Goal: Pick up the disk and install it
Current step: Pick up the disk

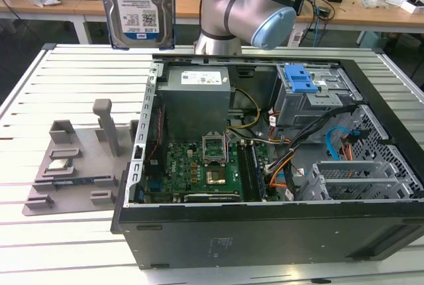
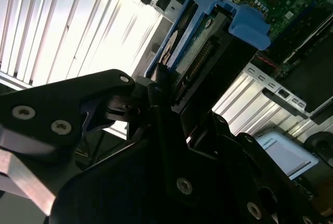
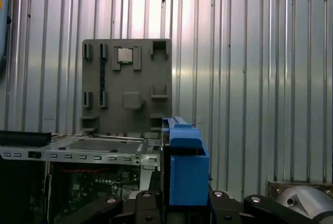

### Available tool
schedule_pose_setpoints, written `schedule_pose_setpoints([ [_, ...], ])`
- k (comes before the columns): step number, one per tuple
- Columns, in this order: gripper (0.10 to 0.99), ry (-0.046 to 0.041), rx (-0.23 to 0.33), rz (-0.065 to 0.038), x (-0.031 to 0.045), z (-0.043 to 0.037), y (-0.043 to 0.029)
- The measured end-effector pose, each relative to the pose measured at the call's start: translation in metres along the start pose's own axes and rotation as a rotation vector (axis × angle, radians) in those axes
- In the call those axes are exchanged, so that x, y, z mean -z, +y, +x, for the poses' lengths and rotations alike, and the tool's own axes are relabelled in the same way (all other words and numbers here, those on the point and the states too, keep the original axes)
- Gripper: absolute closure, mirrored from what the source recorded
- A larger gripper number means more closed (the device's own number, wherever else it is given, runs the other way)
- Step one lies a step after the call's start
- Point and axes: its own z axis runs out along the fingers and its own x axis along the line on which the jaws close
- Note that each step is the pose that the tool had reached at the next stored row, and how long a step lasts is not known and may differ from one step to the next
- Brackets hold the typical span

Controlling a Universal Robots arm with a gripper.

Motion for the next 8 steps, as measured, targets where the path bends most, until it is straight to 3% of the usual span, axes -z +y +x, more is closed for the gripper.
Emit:
schedule_pose_setpoints([
  [4, 0.725, 0.0001, 0.0, 0.0, 0.0012, 0.0007, -0.0232],
  [8, 0.725, 0.0001, 0.0, 0.0, 0.0018, 0.0011, -0.0362],
])
